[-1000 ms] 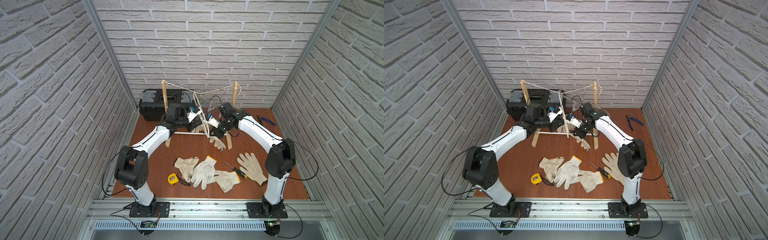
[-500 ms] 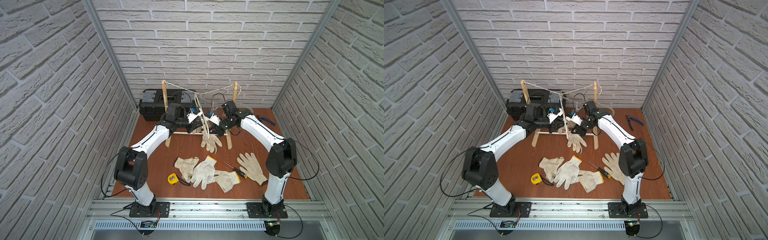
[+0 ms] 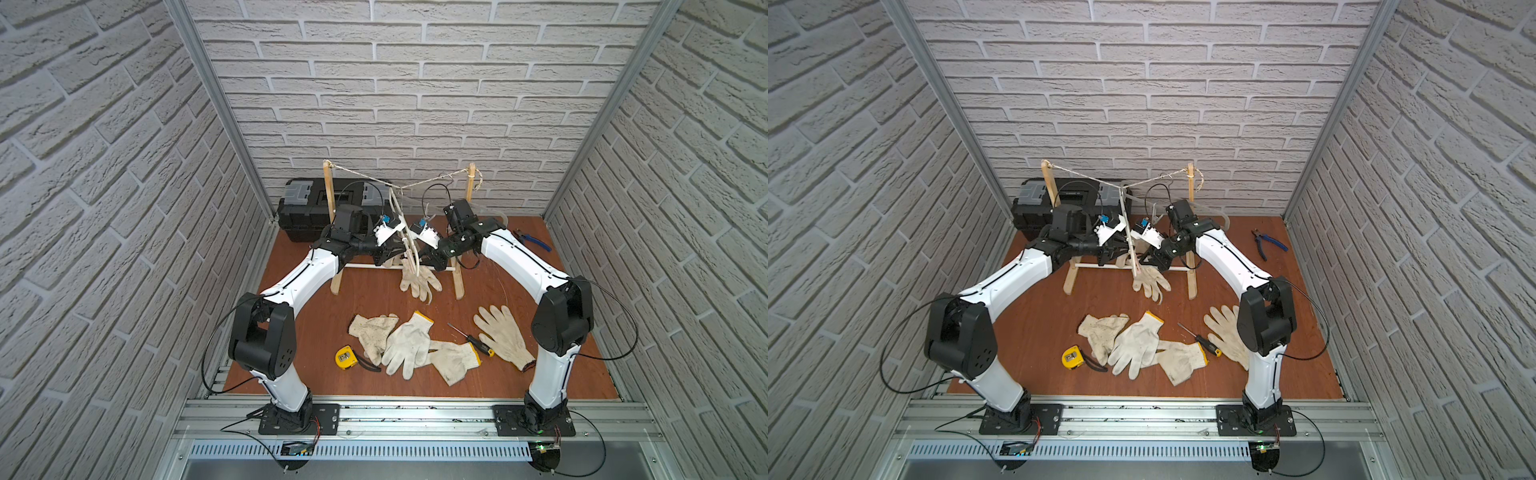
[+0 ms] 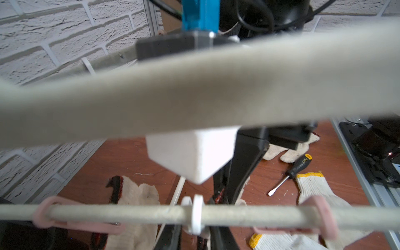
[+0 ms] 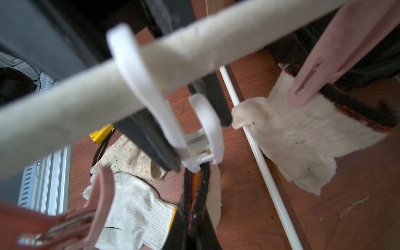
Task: Clip the gloves onto a hanger to dry
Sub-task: Clamp the glove onto the hanger.
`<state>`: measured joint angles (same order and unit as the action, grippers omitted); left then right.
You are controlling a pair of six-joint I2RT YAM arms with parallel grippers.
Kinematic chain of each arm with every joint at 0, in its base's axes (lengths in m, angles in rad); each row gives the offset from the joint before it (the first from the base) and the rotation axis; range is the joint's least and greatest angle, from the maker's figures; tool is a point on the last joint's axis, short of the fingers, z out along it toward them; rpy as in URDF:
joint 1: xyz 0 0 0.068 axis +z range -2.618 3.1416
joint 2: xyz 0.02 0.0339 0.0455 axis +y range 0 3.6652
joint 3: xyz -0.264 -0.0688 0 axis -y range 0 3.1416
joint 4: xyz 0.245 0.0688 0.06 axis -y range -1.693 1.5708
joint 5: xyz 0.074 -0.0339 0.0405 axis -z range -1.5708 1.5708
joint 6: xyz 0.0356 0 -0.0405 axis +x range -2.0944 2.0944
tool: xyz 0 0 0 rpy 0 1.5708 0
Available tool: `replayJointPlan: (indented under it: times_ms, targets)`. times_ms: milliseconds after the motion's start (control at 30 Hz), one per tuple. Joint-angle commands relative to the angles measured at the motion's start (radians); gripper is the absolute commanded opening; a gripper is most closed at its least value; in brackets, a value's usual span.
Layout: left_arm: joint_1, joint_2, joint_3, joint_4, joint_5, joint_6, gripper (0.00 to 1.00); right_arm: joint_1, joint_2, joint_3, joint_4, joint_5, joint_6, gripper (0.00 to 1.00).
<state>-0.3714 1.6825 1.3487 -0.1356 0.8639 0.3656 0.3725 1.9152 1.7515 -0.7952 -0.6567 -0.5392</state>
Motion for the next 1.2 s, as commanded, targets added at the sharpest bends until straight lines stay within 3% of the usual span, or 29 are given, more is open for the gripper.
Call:
replayJointPlan:
  times_ms: [0, 467, 800, 1167]
  targets:
    - [-0.008, 0.032, 0.019, -0.066, 0.048, 0.018, 0.13, -0.007, -0.014, 0.026, 0.084, -0.005, -0.005, 0.02]
    - [0.0, 0.063, 0.042, -0.084, 0.046, 0.018, 0.13, -0.013, -0.064, -0.031, 0.158, -0.035, 0.02, 0.02]
    - [0.005, 0.038, 0.045, -0.086, 0.005, -0.023, 0.39, -0.012, -0.06, -0.06, 0.211, 0.014, 0.06, 0.07]
    - [0.016, -0.016, 0.03, -0.136, -0.122, -0.068, 0.71, -0.012, -0.087, -0.108, 0.284, 0.116, 0.11, 0.35]
